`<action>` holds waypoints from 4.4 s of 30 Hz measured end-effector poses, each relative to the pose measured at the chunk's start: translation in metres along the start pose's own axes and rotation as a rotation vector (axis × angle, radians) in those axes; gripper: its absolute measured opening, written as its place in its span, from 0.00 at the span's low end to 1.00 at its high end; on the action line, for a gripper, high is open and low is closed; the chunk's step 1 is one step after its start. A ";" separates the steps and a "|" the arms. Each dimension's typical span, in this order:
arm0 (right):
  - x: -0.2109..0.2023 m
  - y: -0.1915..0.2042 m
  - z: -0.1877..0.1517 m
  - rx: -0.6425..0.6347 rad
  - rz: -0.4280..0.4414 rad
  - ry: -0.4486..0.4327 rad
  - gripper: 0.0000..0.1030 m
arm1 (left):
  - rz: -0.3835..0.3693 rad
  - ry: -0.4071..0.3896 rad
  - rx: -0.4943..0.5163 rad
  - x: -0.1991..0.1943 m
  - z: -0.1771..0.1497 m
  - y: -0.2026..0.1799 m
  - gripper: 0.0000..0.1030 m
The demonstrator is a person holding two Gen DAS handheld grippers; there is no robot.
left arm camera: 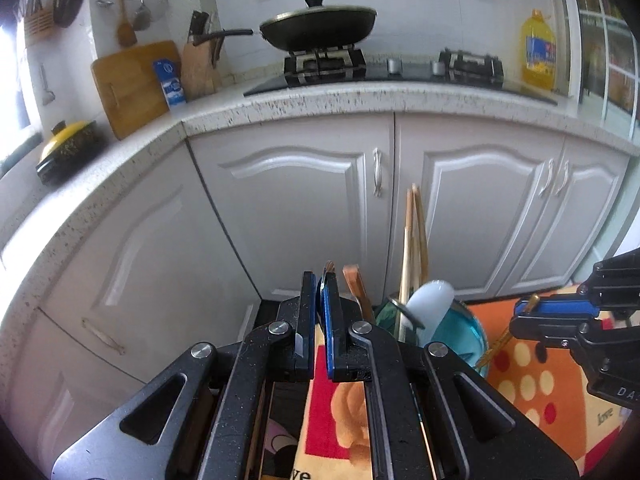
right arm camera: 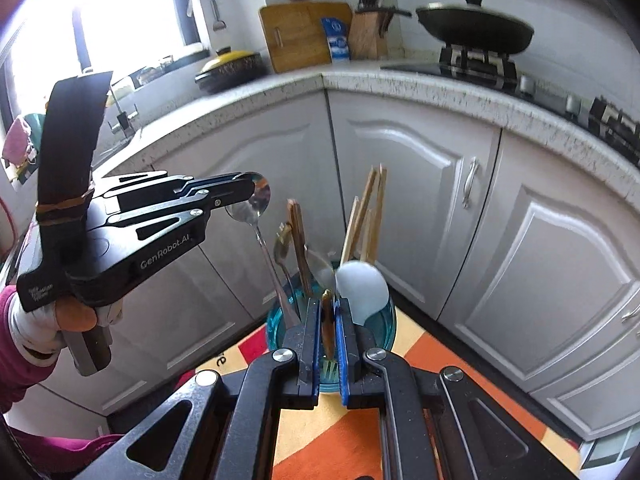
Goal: Organize utensils
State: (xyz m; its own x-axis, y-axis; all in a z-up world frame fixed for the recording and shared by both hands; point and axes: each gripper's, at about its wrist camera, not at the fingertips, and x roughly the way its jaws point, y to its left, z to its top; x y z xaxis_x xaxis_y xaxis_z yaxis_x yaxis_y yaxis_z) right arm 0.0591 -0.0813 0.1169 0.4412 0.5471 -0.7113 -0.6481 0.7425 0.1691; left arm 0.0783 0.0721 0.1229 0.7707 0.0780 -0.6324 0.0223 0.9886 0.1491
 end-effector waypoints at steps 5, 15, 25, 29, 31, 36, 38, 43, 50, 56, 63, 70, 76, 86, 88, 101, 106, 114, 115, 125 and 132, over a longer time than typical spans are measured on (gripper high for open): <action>0.021 -0.009 -0.011 0.033 0.024 0.042 0.06 | 0.002 0.035 0.009 0.016 -0.013 -0.010 0.02; 0.051 -0.030 -0.029 0.130 0.027 0.100 0.06 | 0.001 0.085 -0.022 0.031 -0.025 -0.016 0.02; 0.026 -0.040 -0.038 0.207 0.028 0.051 0.30 | -0.058 0.136 -0.089 0.029 -0.026 -0.014 0.29; 0.018 -0.037 -0.044 0.205 0.019 0.047 0.30 | -0.084 0.139 -0.119 0.020 -0.029 -0.015 0.34; 0.015 -0.035 -0.048 0.211 0.018 0.040 0.30 | -0.094 0.143 -0.137 0.014 -0.032 -0.016 0.36; 0.009 -0.029 -0.054 0.222 0.001 0.020 0.34 | -0.101 0.146 -0.151 0.001 -0.039 -0.019 0.36; 0.007 -0.026 -0.056 0.229 -0.003 0.013 0.35 | -0.099 0.148 -0.160 -0.004 -0.043 -0.022 0.36; 0.000 -0.012 -0.059 0.221 -0.030 -0.004 0.36 | -0.094 0.139 -0.169 -0.019 -0.053 -0.028 0.36; -0.006 0.000 -0.063 0.216 -0.070 -0.015 0.39 | -0.086 0.116 -0.185 -0.039 -0.061 -0.030 0.36; -0.017 0.006 -0.065 0.202 -0.094 -0.037 0.40 | -0.085 0.100 -0.196 -0.055 -0.062 -0.031 0.36; -0.031 0.012 -0.067 0.196 -0.118 -0.062 0.41 | -0.080 0.070 -0.201 -0.072 -0.062 -0.029 0.36; -0.041 0.018 -0.065 0.187 -0.126 -0.083 0.45 | -0.074 0.055 -0.205 -0.084 -0.061 -0.029 0.36; -0.045 0.021 -0.064 0.195 -0.129 -0.102 0.50 | -0.058 0.051 -0.202 -0.089 -0.060 -0.030 0.36; -0.046 0.024 -0.065 0.188 -0.134 -0.098 0.53 | -0.062 0.046 -0.200 -0.093 -0.061 -0.032 0.36; -0.047 0.022 -0.065 0.193 -0.134 -0.098 0.53 | -0.061 0.043 -0.201 -0.094 -0.061 -0.032 0.36; -0.042 0.022 -0.065 0.183 -0.127 -0.079 0.55 | -0.058 0.038 -0.199 -0.096 -0.060 -0.031 0.36; -0.040 0.022 -0.065 0.183 -0.123 -0.072 0.55 | -0.057 0.040 -0.201 -0.096 -0.061 -0.031 0.36; -0.040 0.020 -0.065 0.184 -0.123 -0.069 0.55 | -0.057 0.045 -0.205 -0.095 -0.062 -0.030 0.36; -0.039 0.020 -0.065 0.184 -0.122 -0.066 0.55 | -0.057 0.045 -0.206 -0.095 -0.062 -0.030 0.36; -0.038 0.020 -0.065 0.183 -0.121 -0.060 0.56 | -0.057 0.053 -0.211 -0.092 -0.063 -0.028 0.36; -0.036 0.019 -0.065 0.182 -0.122 -0.054 0.56 | -0.062 0.051 -0.211 -0.092 -0.063 -0.027 0.36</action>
State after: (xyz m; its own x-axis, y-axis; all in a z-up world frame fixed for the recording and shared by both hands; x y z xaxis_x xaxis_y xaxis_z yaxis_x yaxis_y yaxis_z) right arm -0.0093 -0.1118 0.1018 0.5450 0.4652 -0.6975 -0.4674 0.8592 0.2079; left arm -0.0327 0.0460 0.1291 0.7384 0.0169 -0.6741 -0.0689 0.9964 -0.0504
